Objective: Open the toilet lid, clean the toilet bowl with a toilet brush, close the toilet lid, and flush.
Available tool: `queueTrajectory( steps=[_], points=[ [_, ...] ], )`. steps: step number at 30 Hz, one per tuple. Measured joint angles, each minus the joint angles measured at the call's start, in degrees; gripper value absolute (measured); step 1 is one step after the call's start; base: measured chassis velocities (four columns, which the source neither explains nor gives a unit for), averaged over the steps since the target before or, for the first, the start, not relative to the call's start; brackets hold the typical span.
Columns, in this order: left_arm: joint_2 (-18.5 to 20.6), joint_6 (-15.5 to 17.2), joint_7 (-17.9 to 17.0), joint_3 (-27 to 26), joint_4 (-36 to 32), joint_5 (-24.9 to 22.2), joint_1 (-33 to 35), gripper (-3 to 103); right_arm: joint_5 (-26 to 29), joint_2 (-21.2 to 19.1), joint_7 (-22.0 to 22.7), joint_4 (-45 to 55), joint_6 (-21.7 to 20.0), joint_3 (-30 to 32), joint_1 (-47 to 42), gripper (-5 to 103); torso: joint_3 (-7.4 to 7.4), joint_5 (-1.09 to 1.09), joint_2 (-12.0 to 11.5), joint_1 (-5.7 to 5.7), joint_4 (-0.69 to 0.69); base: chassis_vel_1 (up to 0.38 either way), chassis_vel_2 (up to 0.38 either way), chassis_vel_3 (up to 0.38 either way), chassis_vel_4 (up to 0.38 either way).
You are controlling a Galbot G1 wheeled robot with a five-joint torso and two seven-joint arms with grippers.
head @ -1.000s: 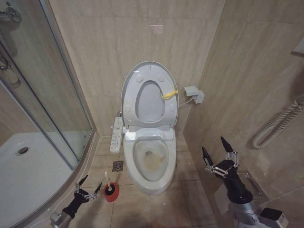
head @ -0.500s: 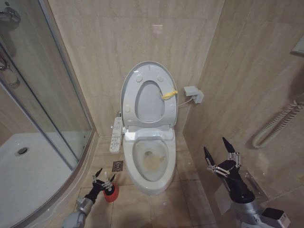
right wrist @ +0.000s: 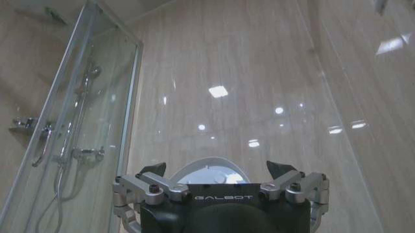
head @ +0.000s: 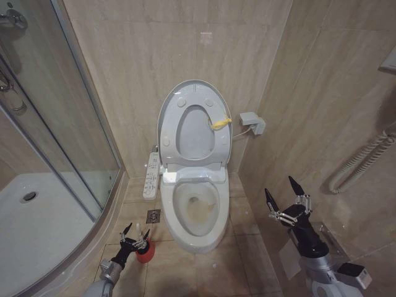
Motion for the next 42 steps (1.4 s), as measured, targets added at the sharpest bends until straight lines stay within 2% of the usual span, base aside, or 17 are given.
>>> queueTrajectory(
  steps=[5,6,13,14,20,21,27,28,36,39,40,42],
  points=[
    [0.1,-0.1,0.3,-0.1,-0.7,-0.1,0.7,100,-0.1,0.2,-0.4,-0.3,0.0,-0.6,0.1,100,0.00,-0.01,0.0,0.00,0.00,0.000,0.000,0.000,0.000],
    [0.3,-0.1,0.4,-0.1,-1.4,-0.1,1.2,90,-0.2,0.3,-0.6,-0.5,0.0,-0.7,0.2,100,0.00,-0.01,0.0,0.00,0.00,0.000,0.000,0.000,0.000],
    [0.8,-0.4,1.0,-0.8,-2.3,-0.4,2.3,90,-0.3,0.6,-0.7,-0.7,0.1,-1.1,0.4,100,0.00,-0.01,0.0,0.00,0.01,0.000,0.000,0.000,0.000],
    [0.8,-0.5,1.0,-0.9,-2.3,-0.5,2.4,63,-0.3,0.6,-0.8,-0.7,0.1,-1.1,0.3,100,0.00,-0.01,0.0,0.00,0.00,0.000,0.000,0.000,0.000],
    [0.6,-0.6,1.1,-1.1,-2.0,-1.1,2.2,63,-0.2,0.5,-1.1,-0.3,0.3,-0.9,-0.5,100,0.00,-0.01,0.0,0.00,0.02,0.000,0.000,0.000,0.000],
    [0.5,-0.6,1.1,-1.1,-1.6,-1.1,1.7,36,-0.2,0.5,-1.2,-0.2,0.3,-0.9,-0.7,100,0.00,-0.01,0.0,0.00,0.00,0.000,0.000,0.000,0.000],
    [-0.3,-0.7,1.1,-0.9,0.5,-1.2,-0.3,36,-0.3,0.5,-1.8,-0.2,0.3,-0.9,-1.4,100,0.00,0.00,0.0,0.00,0.00,0.000,0.000,0.000,0.000],
    [-0.5,-0.7,1.1,-0.8,0.6,-1.2,-0.4,19,-0.3,0.6,-1.9,-0.1,0.4,-0.9,-1.5,100,0.00,-0.01,0.0,0.00,0.00,0.000,0.000,0.000,0.000],
    [-0.1,-0.5,1.1,-0.7,-2.0,-1.5,1.6,19,-0.3,0.8,-2.0,0.0,0.4,-0.6,-1.5,100,0.00,-0.02,0.0,0.00,0.01,0.000,0.000,0.000,0.000],
    [1.2,0.1,-1.3,-0.4,-7.8,-2.2,5.5,19,-0.3,1.1,-2.0,-0.1,0.4,-1.0,-0.8,100,0.00,-0.02,0.0,0.00,0.02,0.000,0.000,0.000,0.000],
    [1.2,0.1,-1.3,-0.4,-7.8,-2.2,5.5,19,-0.3,1.1,-2.0,-0.1,0.4,-1.0,-0.8,100,0.00,-0.02,0.0,0.00,0.02,0.000,0.000,0.000,0.000],
    [2.1,0.3,-3.7,-0.3,-12.3,-2.3,8.0,19,-0.3,1.3,-2.0,-0.3,0.4,-1.5,-0.3,100,0.00,-0.02,0.0,0.00,0.03,0.000,0.000,0.000,0.000]
  ],
)
